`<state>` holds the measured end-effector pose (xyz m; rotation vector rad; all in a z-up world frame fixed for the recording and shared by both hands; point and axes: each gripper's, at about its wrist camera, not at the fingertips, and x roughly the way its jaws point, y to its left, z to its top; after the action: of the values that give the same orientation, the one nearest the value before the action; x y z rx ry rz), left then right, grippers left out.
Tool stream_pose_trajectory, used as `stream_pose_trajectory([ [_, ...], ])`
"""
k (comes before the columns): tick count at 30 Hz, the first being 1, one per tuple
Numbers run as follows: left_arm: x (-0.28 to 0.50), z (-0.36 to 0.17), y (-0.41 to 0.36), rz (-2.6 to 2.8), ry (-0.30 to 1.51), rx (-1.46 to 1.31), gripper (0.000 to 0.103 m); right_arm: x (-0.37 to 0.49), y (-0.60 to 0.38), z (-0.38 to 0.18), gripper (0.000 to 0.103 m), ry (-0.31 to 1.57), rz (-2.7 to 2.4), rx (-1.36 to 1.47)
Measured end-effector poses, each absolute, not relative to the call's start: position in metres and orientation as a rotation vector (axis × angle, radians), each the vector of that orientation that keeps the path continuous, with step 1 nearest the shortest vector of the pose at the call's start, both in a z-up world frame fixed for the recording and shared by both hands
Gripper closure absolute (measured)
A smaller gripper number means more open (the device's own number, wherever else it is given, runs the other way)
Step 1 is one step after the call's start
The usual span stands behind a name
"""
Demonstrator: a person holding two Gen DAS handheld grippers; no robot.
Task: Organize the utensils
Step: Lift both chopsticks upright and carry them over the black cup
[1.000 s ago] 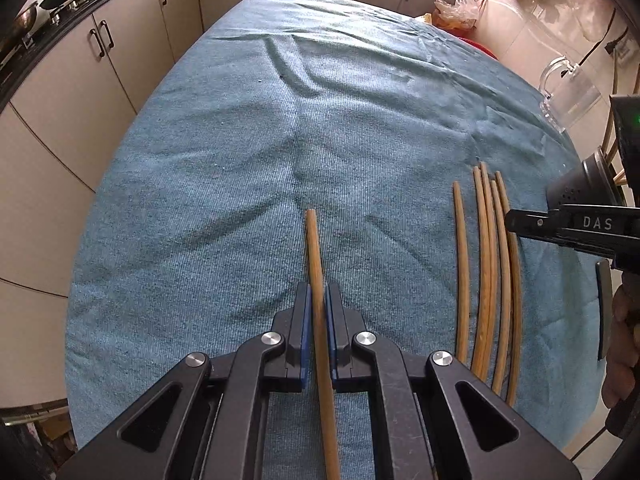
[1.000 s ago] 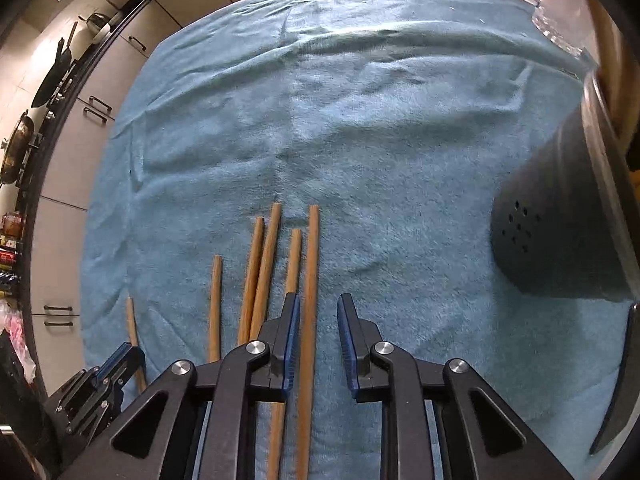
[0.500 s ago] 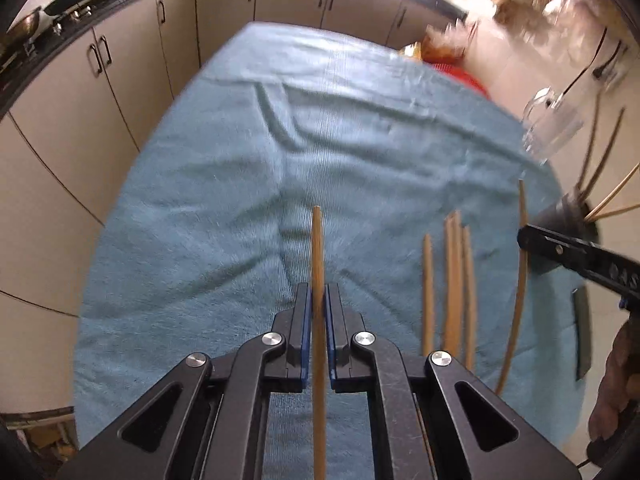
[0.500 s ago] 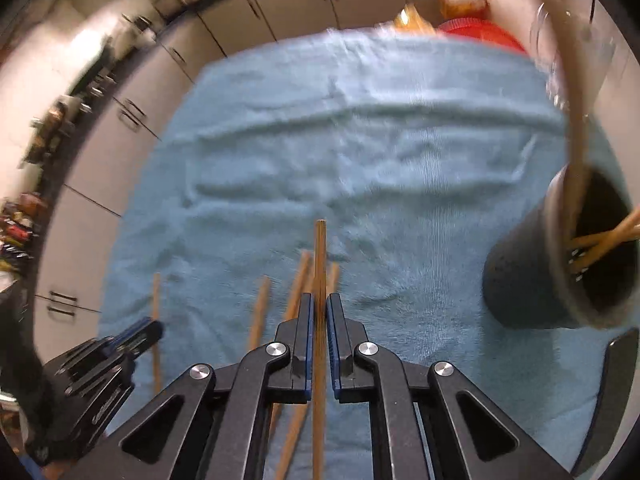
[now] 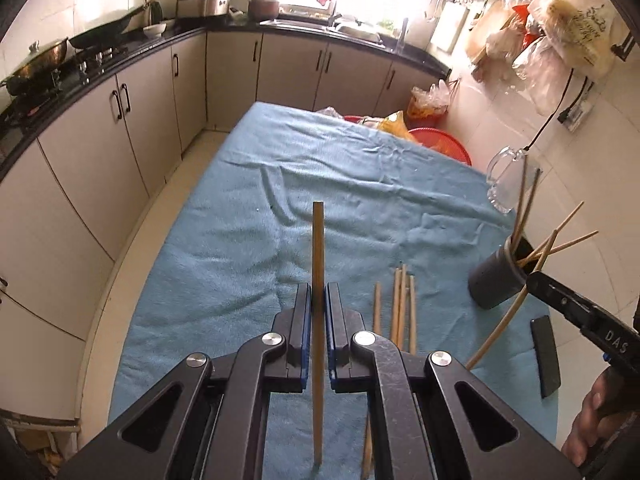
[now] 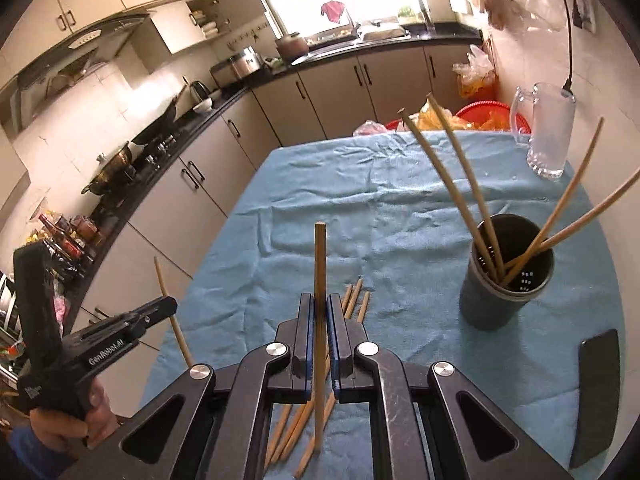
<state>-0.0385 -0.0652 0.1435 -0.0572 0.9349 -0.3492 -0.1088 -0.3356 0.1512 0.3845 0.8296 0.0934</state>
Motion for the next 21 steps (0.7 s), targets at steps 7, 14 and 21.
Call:
stream_pose_trajectory([
  [7, -0.054, 0.156, -0.066, -0.344, 0.91, -0.056, 0.097, -0.13, -0.349, 0.163, 0.096, 0.785, 0.086, 0.396],
  [14, -0.062, 0.167, -0.071, -0.347, 0.885, -0.045, 0.097, -0.143, -0.36, 0.172, 0.096, 0.748, 0.078, 0.42],
  [21, -0.066, 0.183, -0.082, -0.363, 0.849, -0.032, 0.097, -0.154, -0.37, 0.183, 0.096, 0.705, 0.079, 0.436],
])
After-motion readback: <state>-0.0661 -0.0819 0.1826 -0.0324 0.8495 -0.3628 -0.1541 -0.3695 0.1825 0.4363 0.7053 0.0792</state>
